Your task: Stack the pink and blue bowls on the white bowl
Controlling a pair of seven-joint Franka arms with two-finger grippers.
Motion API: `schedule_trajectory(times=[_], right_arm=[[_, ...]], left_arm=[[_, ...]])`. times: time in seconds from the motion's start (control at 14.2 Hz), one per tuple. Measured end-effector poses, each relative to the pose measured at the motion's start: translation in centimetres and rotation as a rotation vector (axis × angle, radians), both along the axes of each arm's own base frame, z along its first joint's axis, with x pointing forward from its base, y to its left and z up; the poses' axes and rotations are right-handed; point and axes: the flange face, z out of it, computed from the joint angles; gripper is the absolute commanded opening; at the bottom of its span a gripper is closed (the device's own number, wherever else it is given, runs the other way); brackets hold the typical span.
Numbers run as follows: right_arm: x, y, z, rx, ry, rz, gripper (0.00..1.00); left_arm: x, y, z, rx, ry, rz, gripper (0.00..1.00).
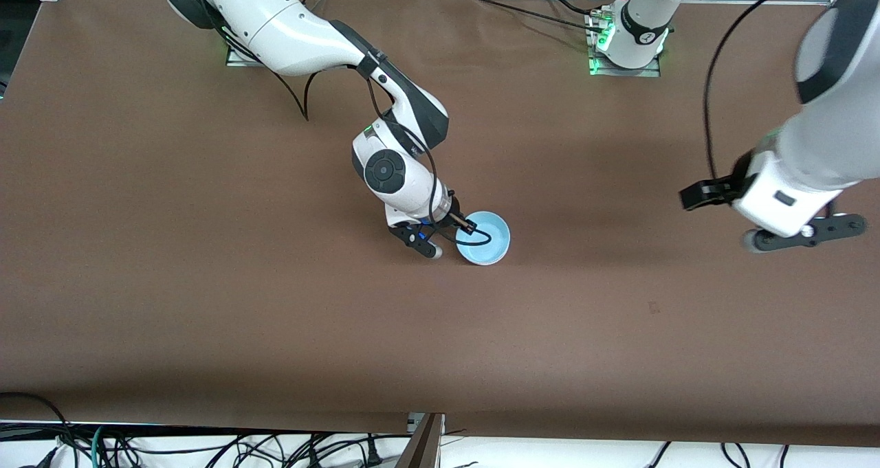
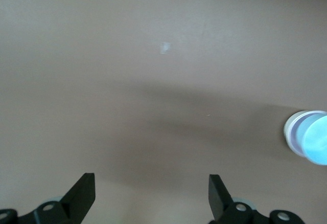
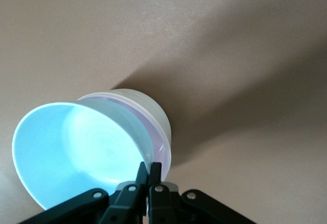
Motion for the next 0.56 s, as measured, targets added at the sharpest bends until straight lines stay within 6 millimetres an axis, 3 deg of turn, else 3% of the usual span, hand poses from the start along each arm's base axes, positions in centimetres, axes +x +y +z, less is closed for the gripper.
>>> schedule_trajectory(times=[0.14, 0.56], right_arm=[[-0.1, 0.1, -0.5, -0.003, 0.005, 0.001, 0.00], [-0.5, 0.3, -1.6, -0.012, 0.016, 0.007, 0.00]], left_arm=[[-0.1, 1.8, 0.4, -0.014, 0.010, -0.032, 1.00], [-0.4, 0.9, 0.4, -0.022, 0.015, -0.061, 1.00]])
